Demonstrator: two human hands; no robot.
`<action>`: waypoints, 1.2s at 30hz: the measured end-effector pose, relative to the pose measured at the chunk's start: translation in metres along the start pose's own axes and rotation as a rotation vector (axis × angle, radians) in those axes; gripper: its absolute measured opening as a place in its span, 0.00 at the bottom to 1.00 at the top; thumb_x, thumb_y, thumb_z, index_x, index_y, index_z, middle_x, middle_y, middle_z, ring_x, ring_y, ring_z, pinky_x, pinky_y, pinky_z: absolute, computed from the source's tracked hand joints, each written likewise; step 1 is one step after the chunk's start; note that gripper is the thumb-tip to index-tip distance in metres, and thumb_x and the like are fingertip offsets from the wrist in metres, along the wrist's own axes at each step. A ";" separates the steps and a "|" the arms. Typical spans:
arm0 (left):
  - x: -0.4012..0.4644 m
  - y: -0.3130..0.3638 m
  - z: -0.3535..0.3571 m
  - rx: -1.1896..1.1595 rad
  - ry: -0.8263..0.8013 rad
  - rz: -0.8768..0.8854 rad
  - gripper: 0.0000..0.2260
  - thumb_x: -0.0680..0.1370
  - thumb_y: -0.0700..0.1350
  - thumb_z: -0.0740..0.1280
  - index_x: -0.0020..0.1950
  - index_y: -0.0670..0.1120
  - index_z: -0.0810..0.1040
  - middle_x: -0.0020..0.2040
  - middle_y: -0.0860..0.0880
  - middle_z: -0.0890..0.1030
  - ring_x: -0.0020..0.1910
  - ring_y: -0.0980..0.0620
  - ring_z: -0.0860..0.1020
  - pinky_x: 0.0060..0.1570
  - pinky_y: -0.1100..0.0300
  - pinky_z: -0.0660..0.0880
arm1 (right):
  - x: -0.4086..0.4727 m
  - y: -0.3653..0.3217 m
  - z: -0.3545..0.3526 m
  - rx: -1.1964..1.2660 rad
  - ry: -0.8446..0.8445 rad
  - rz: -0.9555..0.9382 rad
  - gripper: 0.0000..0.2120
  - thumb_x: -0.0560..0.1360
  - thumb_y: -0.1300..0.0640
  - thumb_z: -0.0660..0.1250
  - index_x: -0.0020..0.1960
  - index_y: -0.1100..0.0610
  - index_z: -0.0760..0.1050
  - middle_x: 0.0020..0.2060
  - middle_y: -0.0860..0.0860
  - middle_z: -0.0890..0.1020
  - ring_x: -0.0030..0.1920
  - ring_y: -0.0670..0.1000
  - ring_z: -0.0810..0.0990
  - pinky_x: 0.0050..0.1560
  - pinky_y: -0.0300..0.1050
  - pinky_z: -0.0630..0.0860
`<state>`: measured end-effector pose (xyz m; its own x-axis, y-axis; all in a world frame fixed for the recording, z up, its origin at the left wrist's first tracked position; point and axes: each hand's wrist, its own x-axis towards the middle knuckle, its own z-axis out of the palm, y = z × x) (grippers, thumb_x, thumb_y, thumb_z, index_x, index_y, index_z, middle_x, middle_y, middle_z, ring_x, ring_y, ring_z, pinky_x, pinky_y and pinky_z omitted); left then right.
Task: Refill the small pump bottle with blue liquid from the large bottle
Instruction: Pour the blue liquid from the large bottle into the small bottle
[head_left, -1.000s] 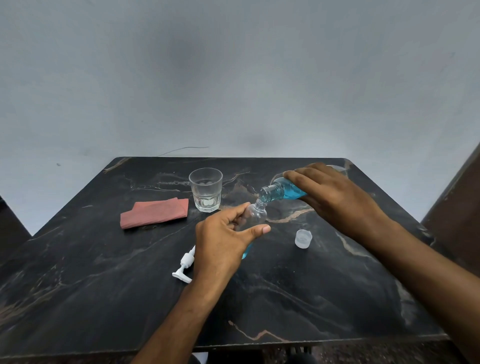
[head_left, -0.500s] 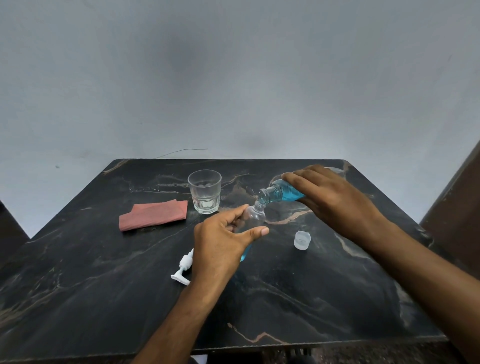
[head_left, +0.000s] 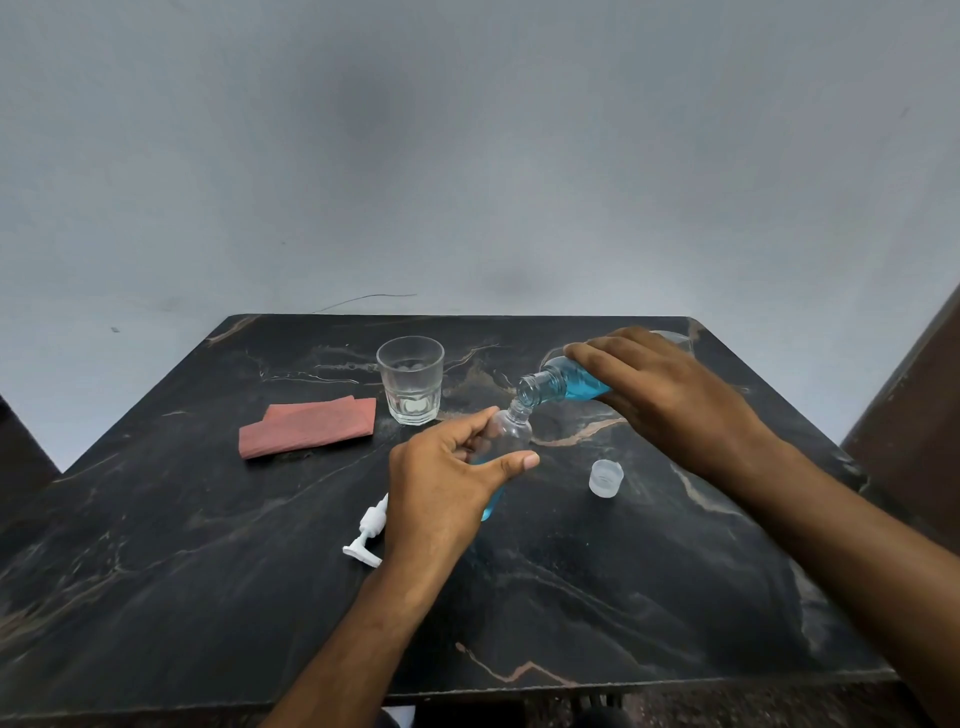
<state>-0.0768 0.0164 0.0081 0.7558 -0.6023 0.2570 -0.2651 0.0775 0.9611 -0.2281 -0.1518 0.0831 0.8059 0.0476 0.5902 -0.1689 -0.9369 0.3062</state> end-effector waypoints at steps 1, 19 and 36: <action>0.000 0.000 0.000 0.000 0.000 -0.001 0.29 0.61 0.44 0.85 0.61 0.48 0.85 0.50 0.57 0.88 0.50 0.63 0.86 0.53 0.65 0.82 | 0.000 0.000 0.000 0.000 -0.002 0.000 0.23 0.72 0.65 0.75 0.65 0.64 0.76 0.55 0.60 0.82 0.52 0.62 0.80 0.47 0.57 0.79; 0.000 -0.001 0.000 -0.003 -0.014 -0.002 0.32 0.57 0.53 0.83 0.61 0.50 0.85 0.50 0.58 0.88 0.49 0.64 0.86 0.53 0.63 0.83 | -0.002 0.005 0.006 0.000 -0.002 -0.009 0.23 0.73 0.63 0.74 0.67 0.63 0.74 0.56 0.58 0.81 0.53 0.59 0.79 0.48 0.54 0.78; 0.001 0.002 -0.002 0.044 -0.002 0.000 0.30 0.59 0.50 0.84 0.60 0.52 0.84 0.47 0.64 0.85 0.50 0.66 0.85 0.55 0.61 0.83 | 0.003 0.003 0.004 -0.005 -0.013 -0.015 0.23 0.73 0.64 0.74 0.66 0.63 0.75 0.56 0.59 0.82 0.54 0.60 0.80 0.48 0.56 0.79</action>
<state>-0.0746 0.0176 0.0102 0.7549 -0.6036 0.2567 -0.2908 0.0428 0.9558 -0.2243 -0.1561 0.0827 0.8156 0.0569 0.5759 -0.1598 -0.9343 0.3187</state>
